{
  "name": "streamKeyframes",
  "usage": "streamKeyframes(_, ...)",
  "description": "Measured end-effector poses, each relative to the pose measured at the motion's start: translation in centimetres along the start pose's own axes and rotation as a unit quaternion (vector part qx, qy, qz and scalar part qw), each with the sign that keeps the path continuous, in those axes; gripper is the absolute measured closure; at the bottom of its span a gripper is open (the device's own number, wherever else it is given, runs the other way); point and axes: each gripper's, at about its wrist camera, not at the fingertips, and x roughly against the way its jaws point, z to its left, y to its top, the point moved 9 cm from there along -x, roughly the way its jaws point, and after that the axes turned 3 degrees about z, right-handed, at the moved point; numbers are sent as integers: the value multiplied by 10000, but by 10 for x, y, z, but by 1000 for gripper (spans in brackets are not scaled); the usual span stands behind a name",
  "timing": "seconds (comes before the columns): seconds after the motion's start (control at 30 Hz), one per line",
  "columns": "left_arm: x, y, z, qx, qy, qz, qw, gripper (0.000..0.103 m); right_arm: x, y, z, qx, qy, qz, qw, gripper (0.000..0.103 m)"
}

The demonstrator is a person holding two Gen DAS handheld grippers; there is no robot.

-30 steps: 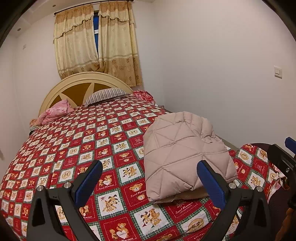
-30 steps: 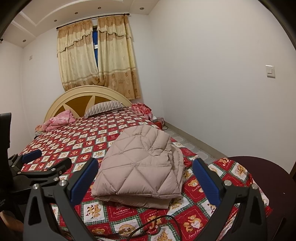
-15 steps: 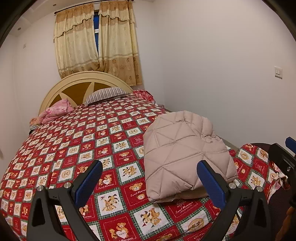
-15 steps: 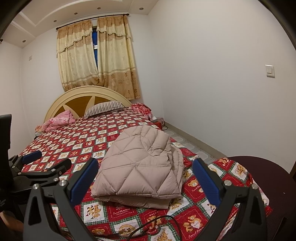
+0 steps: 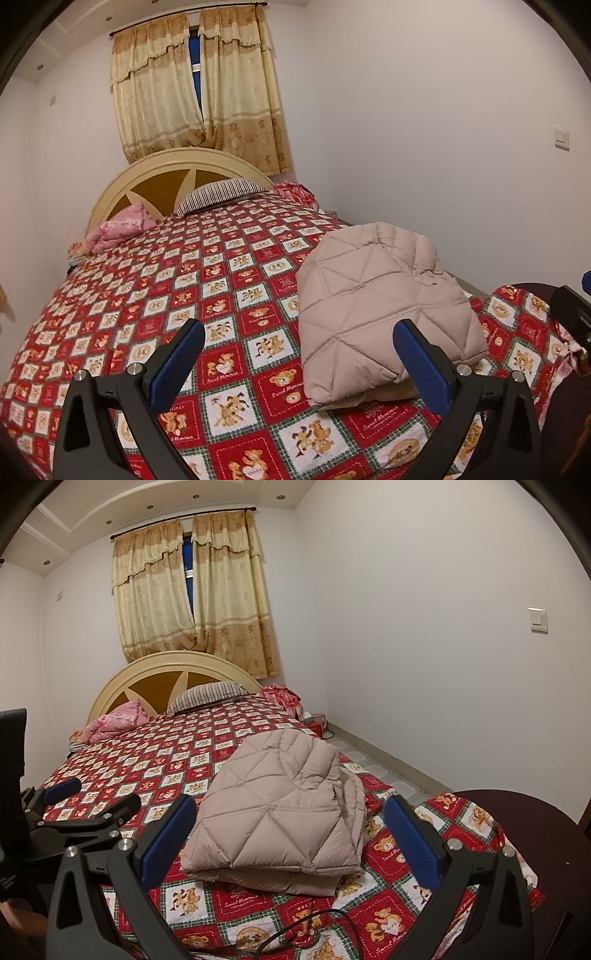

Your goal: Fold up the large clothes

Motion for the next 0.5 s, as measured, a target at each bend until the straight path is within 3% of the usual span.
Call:
streamKeyframes(0.17, -5, -1, 1, 114, -167, 108, 9997, 1, 2, -3, 4, -26, -25, 34, 10000, 0)
streamKeyframes(0.3, -10, -3, -2, 201, -532, 184, 9982, 1, 3, -5, 6, -24, -30, 32, 10000, 0)
streamKeyframes(0.5, -15, -4, 0, 131, -439, 216, 9987, 1, 2, -8, 7, -45, -41, 58, 10000, 0)
